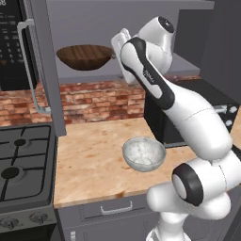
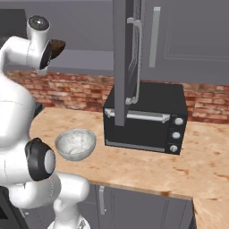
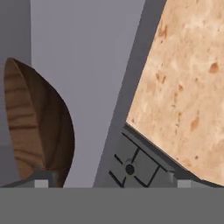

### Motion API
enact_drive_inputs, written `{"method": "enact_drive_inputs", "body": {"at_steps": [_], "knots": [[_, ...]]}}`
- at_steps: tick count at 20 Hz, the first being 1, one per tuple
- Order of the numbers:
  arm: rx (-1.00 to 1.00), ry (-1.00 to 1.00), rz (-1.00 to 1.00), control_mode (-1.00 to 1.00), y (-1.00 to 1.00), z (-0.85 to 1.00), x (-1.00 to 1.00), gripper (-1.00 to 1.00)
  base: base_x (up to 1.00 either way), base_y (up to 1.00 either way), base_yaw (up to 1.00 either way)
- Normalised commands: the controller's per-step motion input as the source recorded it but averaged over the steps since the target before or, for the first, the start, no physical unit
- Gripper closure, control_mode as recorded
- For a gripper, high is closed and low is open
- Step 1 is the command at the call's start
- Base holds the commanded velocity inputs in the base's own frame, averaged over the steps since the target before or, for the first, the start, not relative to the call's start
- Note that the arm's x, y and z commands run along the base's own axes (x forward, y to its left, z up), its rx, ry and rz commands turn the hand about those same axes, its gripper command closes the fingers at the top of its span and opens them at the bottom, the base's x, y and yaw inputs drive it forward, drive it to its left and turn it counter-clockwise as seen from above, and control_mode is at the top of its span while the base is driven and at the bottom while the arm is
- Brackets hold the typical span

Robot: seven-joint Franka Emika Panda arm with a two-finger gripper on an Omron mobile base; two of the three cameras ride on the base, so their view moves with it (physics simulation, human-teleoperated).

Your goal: Open the cabinet. Pick the bowls from the counter and place them in the cabinet. Then close the cabinet.

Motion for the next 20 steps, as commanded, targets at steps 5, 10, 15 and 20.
{"method": "enact_drive_inputs", "body": {"at_steps": [5,10,15,20], "knots": [[0.0,-0.04,0.0,-1.0,-0.34,0.0,-1.0,-1.0,0.0,0.0,0.0],[0.0,0.0,0.0,-1.0,-0.33,0.02,-1.0,-1.0,0.0,0.0,0.0],[0.0,0.02,0.0,-1.0,-0.14,-0.01,-0.83,-1.0,0.0,0.0,0.0],[-0.01,0.02,0.0,-1.0,-0.02,-0.14,-0.46,-1.0,0.0,0.0,0.0]]}}
